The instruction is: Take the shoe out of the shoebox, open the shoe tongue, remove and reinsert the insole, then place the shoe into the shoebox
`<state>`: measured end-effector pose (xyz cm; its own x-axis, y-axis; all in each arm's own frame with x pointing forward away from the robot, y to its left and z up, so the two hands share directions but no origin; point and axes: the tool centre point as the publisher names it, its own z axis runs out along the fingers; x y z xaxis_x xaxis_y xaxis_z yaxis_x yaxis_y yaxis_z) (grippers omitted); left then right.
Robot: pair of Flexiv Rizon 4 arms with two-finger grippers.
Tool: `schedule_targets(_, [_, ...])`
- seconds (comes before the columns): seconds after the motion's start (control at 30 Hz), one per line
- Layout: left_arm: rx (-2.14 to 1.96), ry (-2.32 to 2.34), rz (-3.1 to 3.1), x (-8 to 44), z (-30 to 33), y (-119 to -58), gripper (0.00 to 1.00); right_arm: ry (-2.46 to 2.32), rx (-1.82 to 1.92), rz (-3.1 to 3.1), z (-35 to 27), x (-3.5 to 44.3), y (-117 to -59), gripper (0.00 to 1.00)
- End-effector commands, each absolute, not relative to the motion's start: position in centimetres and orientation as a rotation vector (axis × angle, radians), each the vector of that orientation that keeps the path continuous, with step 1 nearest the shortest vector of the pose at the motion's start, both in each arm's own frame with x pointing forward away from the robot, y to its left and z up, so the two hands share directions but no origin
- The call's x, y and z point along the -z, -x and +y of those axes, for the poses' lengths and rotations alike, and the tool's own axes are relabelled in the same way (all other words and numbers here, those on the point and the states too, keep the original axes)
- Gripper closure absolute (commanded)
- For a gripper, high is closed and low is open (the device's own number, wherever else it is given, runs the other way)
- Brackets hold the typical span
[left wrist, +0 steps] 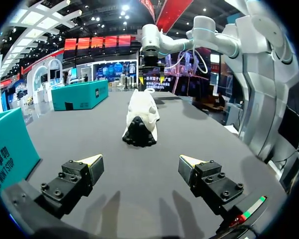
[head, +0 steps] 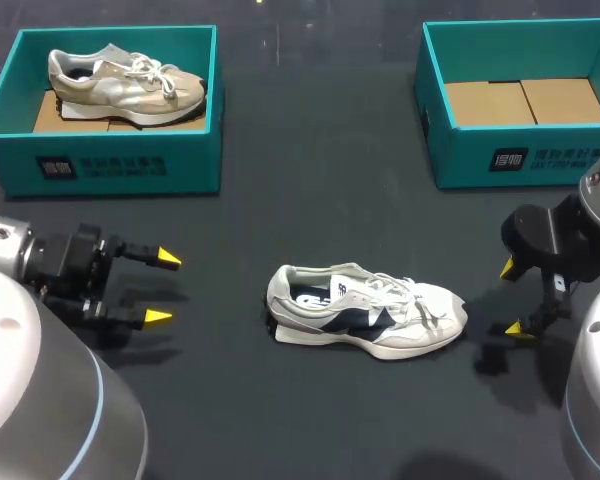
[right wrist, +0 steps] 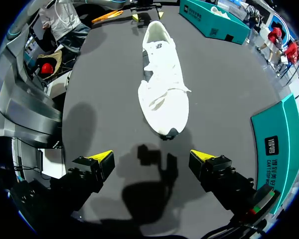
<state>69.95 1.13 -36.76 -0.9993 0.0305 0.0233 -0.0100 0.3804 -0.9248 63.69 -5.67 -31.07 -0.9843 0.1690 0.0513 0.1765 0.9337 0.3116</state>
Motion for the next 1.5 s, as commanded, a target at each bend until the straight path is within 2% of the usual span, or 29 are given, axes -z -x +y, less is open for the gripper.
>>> schedule_targets(0.03, [-1.728,0.026,-2.577,36.9,1.1,-69.9,0.0,0.275,0.494,-3.069,-5.7,31.1,-63.5,0.0])
schedule_targets(1.5, [-1.69,0.091,-2.493,37.6,-4.4,-69.2,0.0,0.275,0.494,-3.069,-5.7,31.1,-63.5,0.0])
